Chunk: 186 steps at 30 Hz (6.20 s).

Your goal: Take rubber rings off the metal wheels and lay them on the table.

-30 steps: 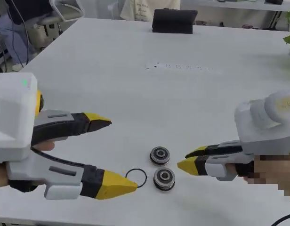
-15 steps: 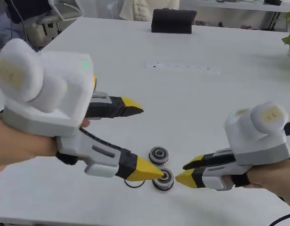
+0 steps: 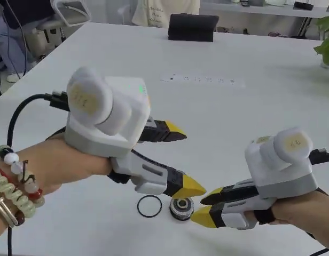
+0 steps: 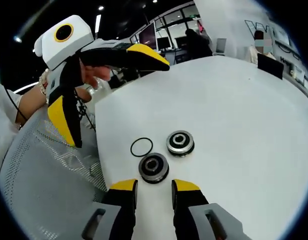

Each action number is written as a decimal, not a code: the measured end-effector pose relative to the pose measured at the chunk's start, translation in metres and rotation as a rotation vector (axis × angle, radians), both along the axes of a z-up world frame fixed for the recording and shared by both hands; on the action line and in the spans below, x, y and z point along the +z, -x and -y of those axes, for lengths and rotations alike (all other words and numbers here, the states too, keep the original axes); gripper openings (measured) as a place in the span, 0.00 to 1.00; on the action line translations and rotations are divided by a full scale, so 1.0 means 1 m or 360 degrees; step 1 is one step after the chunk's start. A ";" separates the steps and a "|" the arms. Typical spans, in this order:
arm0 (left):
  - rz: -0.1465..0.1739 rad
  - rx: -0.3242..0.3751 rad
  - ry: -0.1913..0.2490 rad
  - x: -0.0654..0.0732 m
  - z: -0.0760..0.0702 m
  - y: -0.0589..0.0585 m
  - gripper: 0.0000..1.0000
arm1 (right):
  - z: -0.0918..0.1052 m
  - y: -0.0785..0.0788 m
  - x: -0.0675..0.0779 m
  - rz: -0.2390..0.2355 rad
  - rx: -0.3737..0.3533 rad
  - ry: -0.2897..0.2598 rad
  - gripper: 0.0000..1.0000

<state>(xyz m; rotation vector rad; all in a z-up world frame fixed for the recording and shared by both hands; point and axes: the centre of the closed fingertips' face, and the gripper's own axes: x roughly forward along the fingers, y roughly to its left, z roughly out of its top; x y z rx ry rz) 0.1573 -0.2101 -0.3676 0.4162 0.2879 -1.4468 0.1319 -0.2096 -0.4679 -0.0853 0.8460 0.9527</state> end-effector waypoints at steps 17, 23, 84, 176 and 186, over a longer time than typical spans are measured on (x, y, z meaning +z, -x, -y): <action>-0.0134 0.0064 -0.0141 -0.062 -0.013 0.000 0.22 | -0.010 0.001 -0.011 0.0068 0.0035 0.0070 0.27; -0.0109 0.0020 -0.0183 -0.072 -0.009 0.007 0.18 | -0.011 -0.003 -0.012 0.0109 0.0025 0.0081 0.26; -0.0131 0.0096 -0.0292 -0.092 -0.008 0.008 0.07 | 0.001 -0.017 0.001 -0.0050 -0.0278 -0.0064 0.00; -0.0054 -0.0007 -0.0182 -0.019 -0.011 0.015 0.37 | -0.008 -0.017 0.023 0.0017 -0.0260 -0.0063 0.00; 0.0029 0.0024 -0.0163 0.008 -0.040 0.017 0.47 | -0.010 -0.014 0.027 0.0026 -0.0239 -0.0072 0.00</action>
